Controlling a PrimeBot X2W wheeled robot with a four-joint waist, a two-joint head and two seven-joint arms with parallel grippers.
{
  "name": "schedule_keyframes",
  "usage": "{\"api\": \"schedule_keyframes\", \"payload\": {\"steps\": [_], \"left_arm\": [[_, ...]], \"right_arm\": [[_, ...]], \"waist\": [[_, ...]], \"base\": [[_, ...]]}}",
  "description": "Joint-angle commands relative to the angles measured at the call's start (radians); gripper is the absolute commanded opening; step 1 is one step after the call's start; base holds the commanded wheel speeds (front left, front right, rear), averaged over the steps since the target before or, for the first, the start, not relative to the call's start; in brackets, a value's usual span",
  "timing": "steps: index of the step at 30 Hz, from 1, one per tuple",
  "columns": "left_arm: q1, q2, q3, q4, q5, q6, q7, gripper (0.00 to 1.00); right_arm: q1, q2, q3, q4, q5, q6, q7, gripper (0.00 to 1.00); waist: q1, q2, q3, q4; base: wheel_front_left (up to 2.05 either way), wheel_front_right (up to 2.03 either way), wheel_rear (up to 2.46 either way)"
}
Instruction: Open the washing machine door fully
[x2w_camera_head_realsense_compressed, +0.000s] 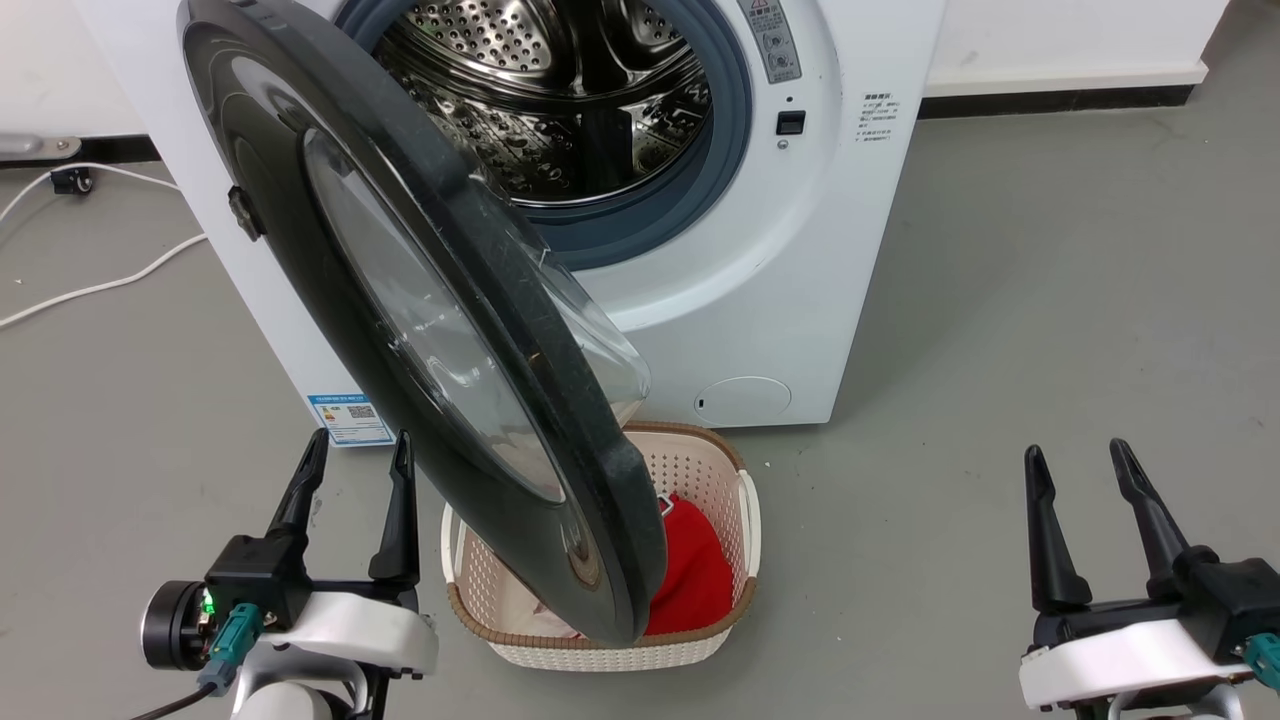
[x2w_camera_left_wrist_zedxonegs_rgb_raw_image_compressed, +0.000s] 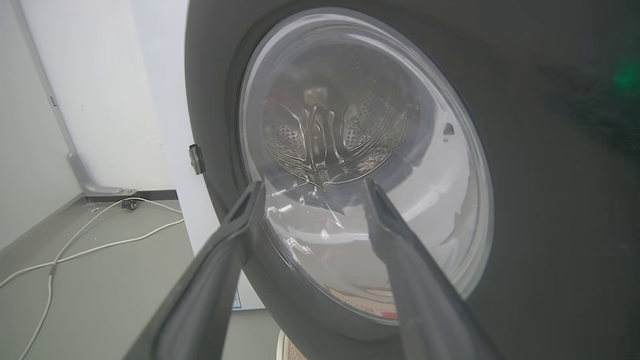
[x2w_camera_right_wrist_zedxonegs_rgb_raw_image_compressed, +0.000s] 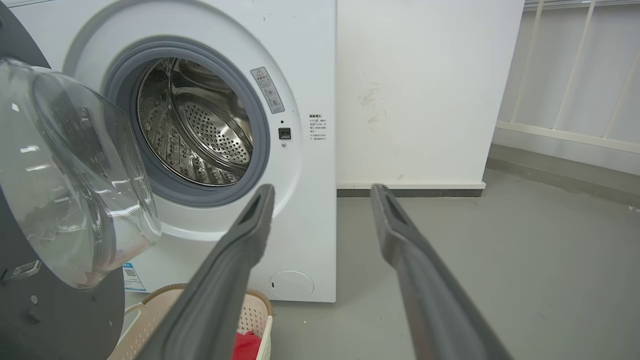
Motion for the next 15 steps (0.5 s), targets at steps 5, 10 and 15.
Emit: {"api": "schedule_keyframes", "payload": {"steps": [5, 10, 15], "left_arm": [[-0.010, 0.001, 0.000, -0.003, 0.003, 0.001, -0.002, 1.00], [-0.011, 0.001, -0.002, -0.016, -0.002, -0.001, -0.002, 0.00], [-0.014, 0.000, 0.007, -0.051, -0.015, -0.002, -0.002, 0.00]], "right_arm": [[-0.021, 0.003, 0.003, 0.015, 0.003, -0.001, -0.010, 1.00], [-0.030, 0.003, 0.007, 0.025, 0.014, -0.001, -0.013, 1.00], [-0.029, 0.003, 0.008, 0.035, 0.025, -0.001, -0.015, 1.00]], "waist": [[0.0000, 0.0000, 0.000, 0.000], [0.0000, 0.0000, 0.004, 0.000], [0.0000, 0.0000, 0.006, 0.001]], "base": [[0.00, 0.00, 0.00], [0.00, 0.00, 0.00], [0.00, 0.00, 0.00]]}}
